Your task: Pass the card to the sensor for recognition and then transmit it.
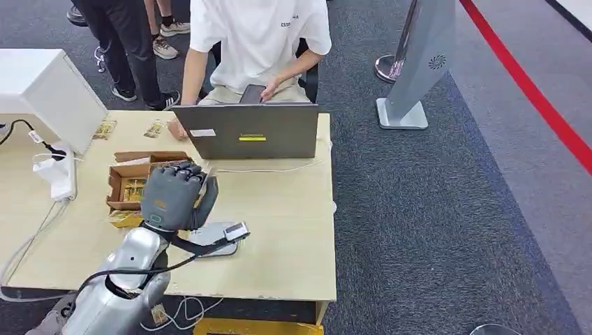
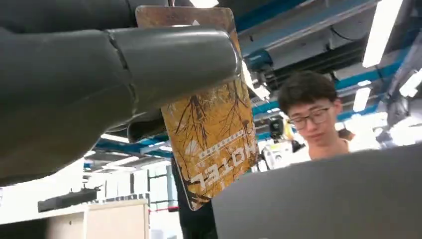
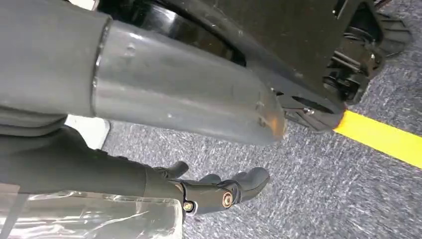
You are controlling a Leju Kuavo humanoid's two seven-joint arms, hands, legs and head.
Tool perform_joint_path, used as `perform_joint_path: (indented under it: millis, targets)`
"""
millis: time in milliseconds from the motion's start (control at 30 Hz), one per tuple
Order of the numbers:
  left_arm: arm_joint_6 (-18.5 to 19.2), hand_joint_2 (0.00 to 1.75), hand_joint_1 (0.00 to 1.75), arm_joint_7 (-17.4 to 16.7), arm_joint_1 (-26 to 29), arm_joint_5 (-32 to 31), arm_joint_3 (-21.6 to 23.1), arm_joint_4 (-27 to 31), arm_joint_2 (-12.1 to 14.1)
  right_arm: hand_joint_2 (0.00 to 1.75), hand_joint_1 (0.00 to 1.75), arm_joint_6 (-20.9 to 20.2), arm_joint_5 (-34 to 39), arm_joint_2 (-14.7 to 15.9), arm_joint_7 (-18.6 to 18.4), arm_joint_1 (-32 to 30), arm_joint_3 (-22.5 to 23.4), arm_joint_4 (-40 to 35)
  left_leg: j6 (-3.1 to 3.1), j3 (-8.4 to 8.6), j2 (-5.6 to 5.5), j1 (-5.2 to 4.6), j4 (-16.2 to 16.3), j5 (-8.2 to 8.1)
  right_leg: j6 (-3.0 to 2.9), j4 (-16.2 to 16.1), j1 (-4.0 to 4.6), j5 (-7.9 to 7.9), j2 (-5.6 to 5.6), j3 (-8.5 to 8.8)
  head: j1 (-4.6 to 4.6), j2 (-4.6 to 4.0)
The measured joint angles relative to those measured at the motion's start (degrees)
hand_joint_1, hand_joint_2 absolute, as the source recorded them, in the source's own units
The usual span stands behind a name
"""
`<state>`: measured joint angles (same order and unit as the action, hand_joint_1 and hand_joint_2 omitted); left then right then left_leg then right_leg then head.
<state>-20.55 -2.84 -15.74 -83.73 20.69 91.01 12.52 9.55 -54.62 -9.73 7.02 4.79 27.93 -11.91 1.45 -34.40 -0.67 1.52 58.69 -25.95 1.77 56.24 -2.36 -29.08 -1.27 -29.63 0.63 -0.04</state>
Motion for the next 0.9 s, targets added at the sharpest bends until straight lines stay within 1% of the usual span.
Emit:
perform_joint_path:
  millis: [33, 100, 133, 200, 267, 433, 533, 767, 900]
  targets:
    - [1.2, 0.0, 1.75, -0.29, 0.53, 0.02, 0.68, 0.59, 0.2, 0.0, 0.0, 0.13, 0.02, 0.0, 0.02, -0.04, 0.15, 0.0, 0.0, 0.01, 0.0, 0.0, 0.0, 0.0, 0.0, 0.0, 0.0, 0.0, 0.0, 0.0, 0.0, 0.0]
    - [6.54, 0.0, 1.75, -1.01, 0.9, 0.54, 2.1, 1.12, 0.75, 0.0, 0.0, 0.63, 0.2, 0.0, 0.17, -0.19, 0.57, 0.0, -0.02, 0.01, -0.01, 0.0, 0.0, 0.03, 0.0, 0.01, 0.0, 0.0, 0.03, 0.03, 0.0, -0.02]
    - [9.85, 0.0, 1.75, -1.42, 0.91, 0.83, 2.65, 1.1, 1.11, 0.0, 0.0, 0.68, 0.26, 0.0, 0.2, -0.21, 0.74, 0.0, -0.01, 0.01, -0.01, 0.0, 0.0, 0.04, 0.0, 0.01, 0.0, 0.01, 0.03, 0.02, -0.02, 0.0]
    - [11.81, 0.0, 1.75, -1.64, 0.94, 1.27, 3.46, 0.97, 1.75, 0.0, 0.0, 0.72, 0.31, 0.0, 0.22, -0.34, 0.92, 0.0, -0.01, 0.01, 0.0, 0.0, 0.0, 0.05, 0.0, 0.02, 0.0, 0.03, 0.02, 0.01, 0.0, 0.0]
    - [12.58, 0.0, 1.75, -2.06, 0.93, 1.33, 3.79, 0.79, 2.12, 0.0, 0.0, 0.72, 0.37, 0.0, 0.22, -0.54, 0.98, 0.0, -0.03, 0.0, -0.01, 0.0, 0.0, 0.07, 0.0, 0.02, 0.0, 0.03, 0.04, 0.02, -0.02, 0.0]
    - [15.09, 0.0, 1.75, -4.61, 0.92, 0.29, 4.79, -1.0, 2.14, 0.0, 0.0, 0.81, 0.35, 0.0, 0.15, -0.77, 1.46, 0.0, -0.03, 0.0, -0.02, -0.01, 0.01, 0.06, 0.0, 0.01, -0.01, 0.03, 0.02, 0.01, 0.0, 0.0]
    - [15.09, 0.0, 1.75, -6.13, 0.9, -0.7, 5.12, -2.31, 1.86, 0.0, 0.0, 0.81, 0.09, 0.0, 0.15, -0.95, 1.73, 0.02, -0.03, 0.0, -0.02, -0.01, 0.01, 0.06, 0.0, 0.01, -0.01, 0.03, 0.02, 0.01, 0.02, 0.0]
    - [15.62, 0.0, 1.75, -6.76, 0.88, -1.44, 5.56, -5.06, 1.05, 0.0, 0.0, 0.85, -0.07, 0.0, 0.0, -1.06, 1.92, 0.02, -0.03, 0.01, -0.02, 0.0, 0.0, 0.06, 0.0, 0.02, 0.0, 0.03, 0.02, 0.01, 0.0, 0.0]
    - [17.78, 0.0, 1.75, -7.72, 0.73, -2.1, 5.84, -6.31, 0.63, 0.0, 0.0, 0.92, -0.18, 0.0, -0.15, -1.14, 2.12, 0.02, -0.03, 0.0, -0.02, 0.0, 0.01, 0.06, 0.0, 0.02, 0.0, 0.03, 0.02, 0.01, 0.0, 0.0]
